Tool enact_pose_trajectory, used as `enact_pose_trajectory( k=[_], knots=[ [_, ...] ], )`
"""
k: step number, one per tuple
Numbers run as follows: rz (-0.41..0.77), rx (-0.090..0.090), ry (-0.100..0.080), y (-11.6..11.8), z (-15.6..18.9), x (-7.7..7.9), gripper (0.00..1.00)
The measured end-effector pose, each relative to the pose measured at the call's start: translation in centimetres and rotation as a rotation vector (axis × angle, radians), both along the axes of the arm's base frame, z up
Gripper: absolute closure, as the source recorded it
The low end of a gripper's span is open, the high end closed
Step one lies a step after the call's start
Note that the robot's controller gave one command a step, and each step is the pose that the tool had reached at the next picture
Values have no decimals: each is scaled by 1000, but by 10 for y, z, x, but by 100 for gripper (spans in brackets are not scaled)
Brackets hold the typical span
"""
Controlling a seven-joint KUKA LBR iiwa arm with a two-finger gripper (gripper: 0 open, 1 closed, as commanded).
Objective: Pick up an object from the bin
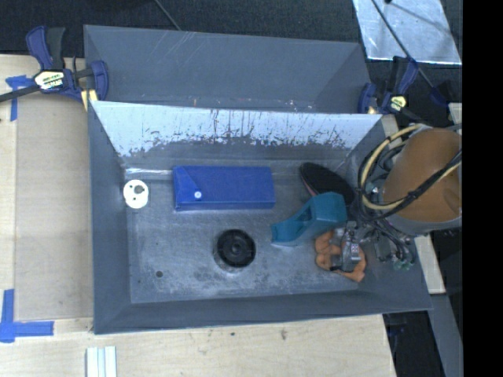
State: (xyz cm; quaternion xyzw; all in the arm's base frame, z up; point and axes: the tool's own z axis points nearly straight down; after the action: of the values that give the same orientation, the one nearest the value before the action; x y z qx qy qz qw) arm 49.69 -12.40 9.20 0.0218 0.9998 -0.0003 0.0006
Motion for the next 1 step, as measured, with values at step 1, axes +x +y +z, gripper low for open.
enact_pose_trajectory(
  k=[1],
  knots=[
    [0, 0, 0, 0, 0, 0, 100]
  ],
)
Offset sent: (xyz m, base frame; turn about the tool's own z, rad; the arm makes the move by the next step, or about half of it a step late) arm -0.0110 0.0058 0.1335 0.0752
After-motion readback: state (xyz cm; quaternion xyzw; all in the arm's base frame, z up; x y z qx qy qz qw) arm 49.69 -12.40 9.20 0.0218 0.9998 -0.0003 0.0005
